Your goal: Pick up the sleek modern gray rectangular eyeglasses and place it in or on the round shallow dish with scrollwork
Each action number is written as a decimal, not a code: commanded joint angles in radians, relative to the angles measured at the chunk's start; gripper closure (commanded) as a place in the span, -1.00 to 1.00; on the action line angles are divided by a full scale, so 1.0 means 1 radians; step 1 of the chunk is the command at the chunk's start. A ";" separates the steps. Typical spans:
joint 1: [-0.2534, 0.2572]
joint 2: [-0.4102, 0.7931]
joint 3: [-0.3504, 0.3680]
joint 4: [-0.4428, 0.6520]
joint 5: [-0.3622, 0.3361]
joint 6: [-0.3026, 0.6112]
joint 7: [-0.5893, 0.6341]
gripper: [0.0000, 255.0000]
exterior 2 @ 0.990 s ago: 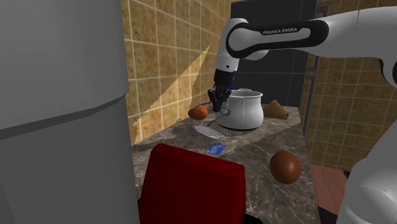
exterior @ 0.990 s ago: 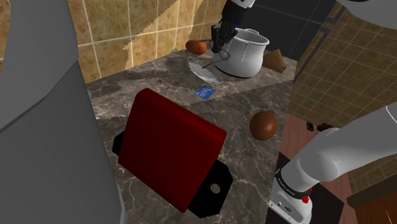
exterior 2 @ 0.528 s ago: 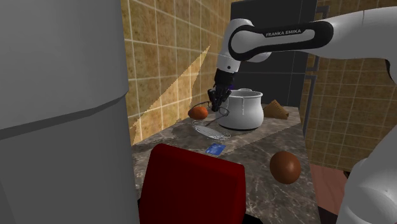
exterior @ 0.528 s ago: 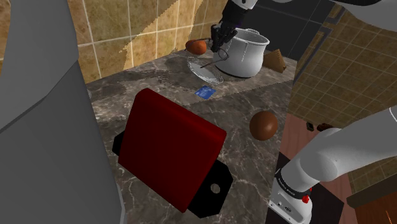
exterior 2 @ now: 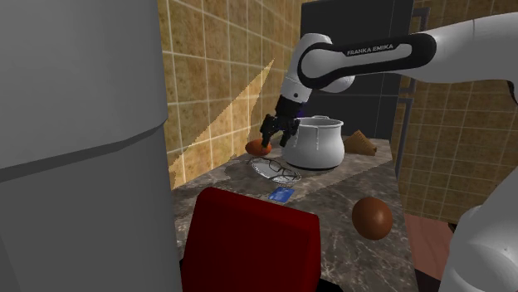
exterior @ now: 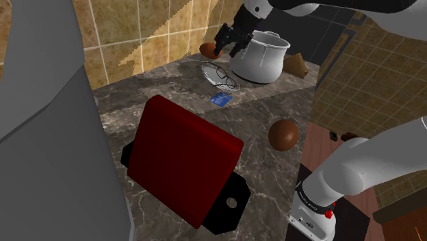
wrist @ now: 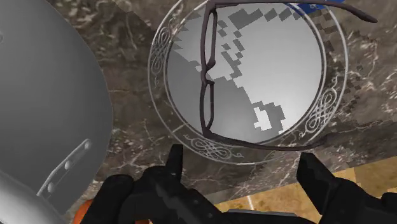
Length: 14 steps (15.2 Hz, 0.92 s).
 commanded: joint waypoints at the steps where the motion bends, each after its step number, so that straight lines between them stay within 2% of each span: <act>1: -0.013 0.042 -0.015 -0.037 -0.083 -0.171 0.000 -1.00; 2: -0.030 0.093 -0.007 0.051 -0.091 -0.209 -0.002 -1.00; 6: -0.034 0.097 -0.014 0.182 -0.095 -0.336 0.000 -1.00; 14: -0.035 0.097 -0.014 0.182 -0.095 -0.336 0.000 -1.00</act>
